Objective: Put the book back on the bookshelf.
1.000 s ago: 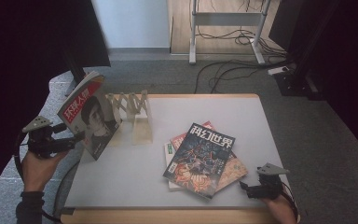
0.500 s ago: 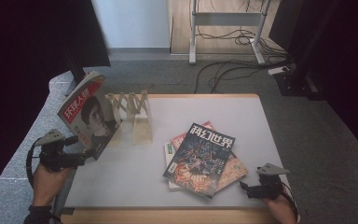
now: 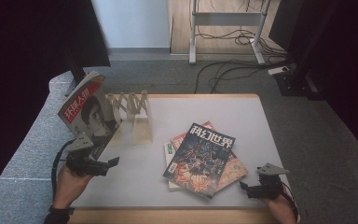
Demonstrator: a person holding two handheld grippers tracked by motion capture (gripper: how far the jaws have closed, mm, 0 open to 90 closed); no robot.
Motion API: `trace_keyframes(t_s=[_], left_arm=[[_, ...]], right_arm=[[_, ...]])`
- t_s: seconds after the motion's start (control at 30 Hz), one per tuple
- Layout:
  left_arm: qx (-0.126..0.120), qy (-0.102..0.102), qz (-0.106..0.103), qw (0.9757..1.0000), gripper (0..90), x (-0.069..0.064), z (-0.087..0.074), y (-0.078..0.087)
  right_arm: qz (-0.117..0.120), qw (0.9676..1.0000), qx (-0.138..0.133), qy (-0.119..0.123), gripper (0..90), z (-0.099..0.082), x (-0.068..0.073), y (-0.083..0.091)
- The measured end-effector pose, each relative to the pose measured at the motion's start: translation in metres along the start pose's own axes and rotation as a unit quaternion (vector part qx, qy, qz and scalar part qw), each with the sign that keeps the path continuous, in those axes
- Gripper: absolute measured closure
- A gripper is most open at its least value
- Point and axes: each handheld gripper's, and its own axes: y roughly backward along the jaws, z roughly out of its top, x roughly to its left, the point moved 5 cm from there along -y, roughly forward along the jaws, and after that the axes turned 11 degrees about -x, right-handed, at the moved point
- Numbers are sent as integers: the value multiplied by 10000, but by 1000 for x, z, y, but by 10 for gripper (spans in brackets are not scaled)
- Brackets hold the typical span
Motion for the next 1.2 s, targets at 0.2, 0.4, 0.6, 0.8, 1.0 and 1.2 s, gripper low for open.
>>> trace_keyframes(t_s=[0.2,0.4,0.6,0.8,1.0,1.2], left_arm=[[-3,-51,-235,9997,0,-14,-1,-19],[158,-245,-452,9986,0,-32,-2,-41],[216,-261,-676,9971,0,-46,-3,-58],[397,-422,-808,9950,0,-60,-9,-82],[465,-412,-988,9932,0,-67,-19,-104],[788,-401,-1045,9906,0,-72,-35,-123]], right_arm=[[2,10000,-1,-5,15,0,0,0],[3,10000,-1,-7,15,0,0,0],[4,10000,-1,-11,15,0,0,0],[6,10000,-1,-12,15,0,0,0],[6,10000,0,-16,15,0,0,0],[6,10000,-3,-16,15,0,0,0]])
